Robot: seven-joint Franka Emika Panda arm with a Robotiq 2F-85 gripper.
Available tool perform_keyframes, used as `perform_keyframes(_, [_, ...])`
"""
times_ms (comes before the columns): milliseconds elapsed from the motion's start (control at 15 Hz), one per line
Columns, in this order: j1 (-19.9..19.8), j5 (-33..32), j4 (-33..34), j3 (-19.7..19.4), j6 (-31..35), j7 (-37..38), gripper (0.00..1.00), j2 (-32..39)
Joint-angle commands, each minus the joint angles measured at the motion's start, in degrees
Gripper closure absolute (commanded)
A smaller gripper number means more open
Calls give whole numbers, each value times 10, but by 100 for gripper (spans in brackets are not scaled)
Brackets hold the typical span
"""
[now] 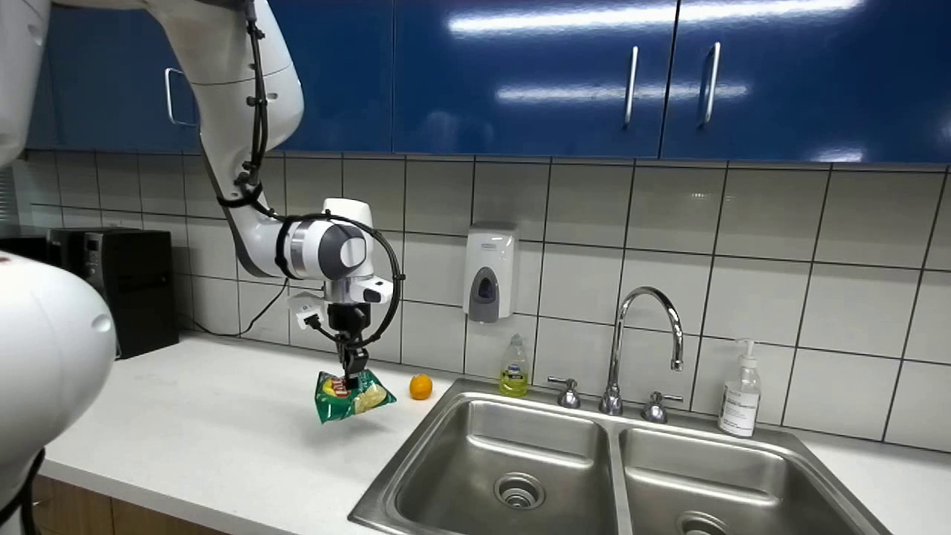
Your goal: Put the green packet in the left sink
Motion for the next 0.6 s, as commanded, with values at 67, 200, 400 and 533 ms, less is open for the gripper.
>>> perform_keyframes(67, [-38, -15, -57, 3, -22, -10, 100, -75])
perform_keyframes(200, [-56, -17, -73, -1, -25, -19, 100, -96])
perform_keyframes(400, [-89, -17, -88, -7, -36, -41, 100, -121])
perform_keyframes(533, [-112, -15, -93, -13, -47, -64, 100, -134])
